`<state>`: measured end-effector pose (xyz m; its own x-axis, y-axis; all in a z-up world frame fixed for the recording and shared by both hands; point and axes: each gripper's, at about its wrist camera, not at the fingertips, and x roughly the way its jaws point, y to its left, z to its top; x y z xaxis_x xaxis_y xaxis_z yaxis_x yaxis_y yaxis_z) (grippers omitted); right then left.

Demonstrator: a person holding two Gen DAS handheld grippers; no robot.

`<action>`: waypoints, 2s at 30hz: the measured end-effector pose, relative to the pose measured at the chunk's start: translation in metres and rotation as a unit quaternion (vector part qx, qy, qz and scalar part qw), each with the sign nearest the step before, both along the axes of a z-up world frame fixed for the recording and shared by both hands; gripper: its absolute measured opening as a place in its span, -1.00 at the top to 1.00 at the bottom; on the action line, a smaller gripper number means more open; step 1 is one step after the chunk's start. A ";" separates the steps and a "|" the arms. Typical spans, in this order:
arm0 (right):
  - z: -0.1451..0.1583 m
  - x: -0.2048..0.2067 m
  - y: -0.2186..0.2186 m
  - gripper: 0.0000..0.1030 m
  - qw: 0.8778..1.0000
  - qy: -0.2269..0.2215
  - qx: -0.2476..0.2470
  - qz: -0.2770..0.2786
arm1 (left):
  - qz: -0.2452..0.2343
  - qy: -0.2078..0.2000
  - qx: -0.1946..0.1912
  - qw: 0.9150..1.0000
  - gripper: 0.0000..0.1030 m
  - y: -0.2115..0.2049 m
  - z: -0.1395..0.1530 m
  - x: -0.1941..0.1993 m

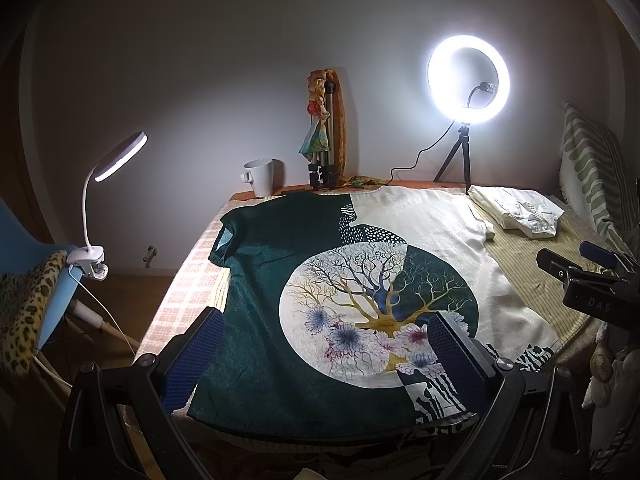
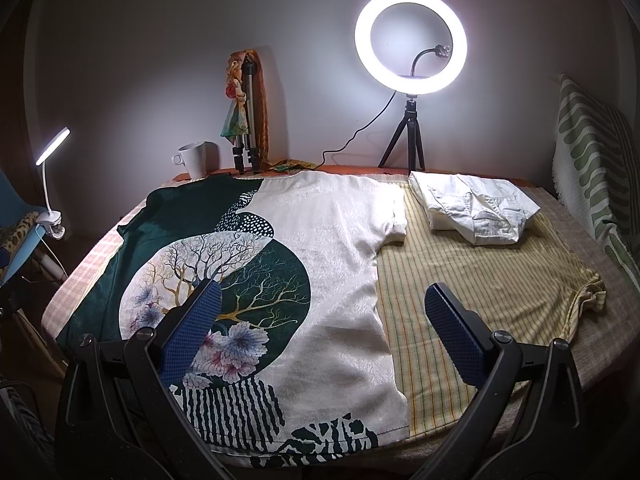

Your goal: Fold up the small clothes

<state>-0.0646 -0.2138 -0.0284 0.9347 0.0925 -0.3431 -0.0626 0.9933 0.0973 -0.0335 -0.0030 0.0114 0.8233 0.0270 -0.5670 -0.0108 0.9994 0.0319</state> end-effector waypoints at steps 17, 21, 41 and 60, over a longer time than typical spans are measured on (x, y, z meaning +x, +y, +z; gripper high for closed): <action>-0.001 0.001 0.001 -1.00 1.000 0.000 0.000 0.000 | 0.001 0.001 -0.001 1.000 -0.99 0.002 -0.001 -0.001; -0.001 0.002 0.001 -1.00 1.000 0.000 -0.002 0.000 | 0.002 0.001 0.000 1.000 -0.99 0.002 -0.001 0.000; -0.002 0.030 0.024 -1.00 0.999 0.020 -0.008 0.036 | 0.022 0.020 -0.008 1.000 -0.99 0.028 -0.020 0.017; 0.059 0.136 0.143 -1.00 0.980 0.019 0.013 0.197 | 0.088 0.066 -0.156 0.982 -0.46 0.151 -0.097 0.010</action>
